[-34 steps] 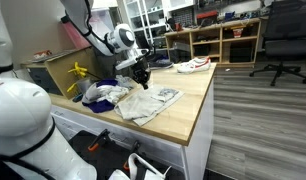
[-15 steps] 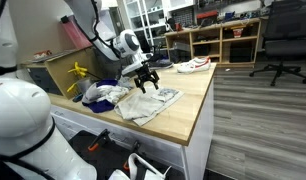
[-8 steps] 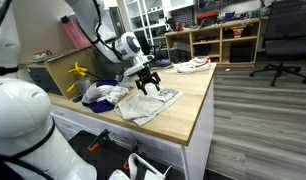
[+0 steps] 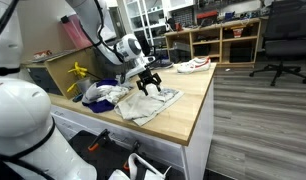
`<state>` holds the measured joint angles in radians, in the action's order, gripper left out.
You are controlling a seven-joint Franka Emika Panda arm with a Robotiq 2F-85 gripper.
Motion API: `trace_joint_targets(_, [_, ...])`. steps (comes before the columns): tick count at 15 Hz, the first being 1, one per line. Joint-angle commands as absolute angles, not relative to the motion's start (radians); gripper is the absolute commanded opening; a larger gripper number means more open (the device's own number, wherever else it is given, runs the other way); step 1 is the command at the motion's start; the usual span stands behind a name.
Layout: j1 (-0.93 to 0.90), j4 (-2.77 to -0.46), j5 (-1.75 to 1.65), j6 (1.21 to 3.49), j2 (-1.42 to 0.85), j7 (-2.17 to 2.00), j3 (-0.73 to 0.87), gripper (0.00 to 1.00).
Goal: Fold the towel from left to right then move it to the left.
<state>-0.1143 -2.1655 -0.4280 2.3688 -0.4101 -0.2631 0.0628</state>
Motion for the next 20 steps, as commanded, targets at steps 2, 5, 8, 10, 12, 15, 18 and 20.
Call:
trace_joint_targets(2, [-0.136, -2.144, -0.454, 2.407, -0.433, -0.292, 0.083, 1.00])
trace_joint_targets(5, [-0.140, -2.142, -0.450, 2.427, -0.445, -0.297, 0.085, 1.00])
trace_joint_targets(8, [-0.152, -2.142, -0.467, 2.448, -0.456, -0.315, 0.101, 1.00])
trace_joint_targets(10, [-0.162, -2.142, -0.493, 2.458, -0.463, -0.331, 0.118, 1.00])
trace_joint_targets(12, [-0.171, -2.142, -0.523, 2.466, -0.466, -0.353, 0.136, 1.00])
trace_joint_targets(15, [-0.174, -2.142, -0.548, 2.470, -0.467, -0.369, 0.151, 1.00])
trace_joint_targets(18, [-0.164, -2.157, -0.519, 2.465, -0.453, -0.348, 0.132, 1.00])
trace_joint_targets(20, [-0.157, -2.149, -0.492, 2.457, -0.459, -0.335, 0.119, 1.00])
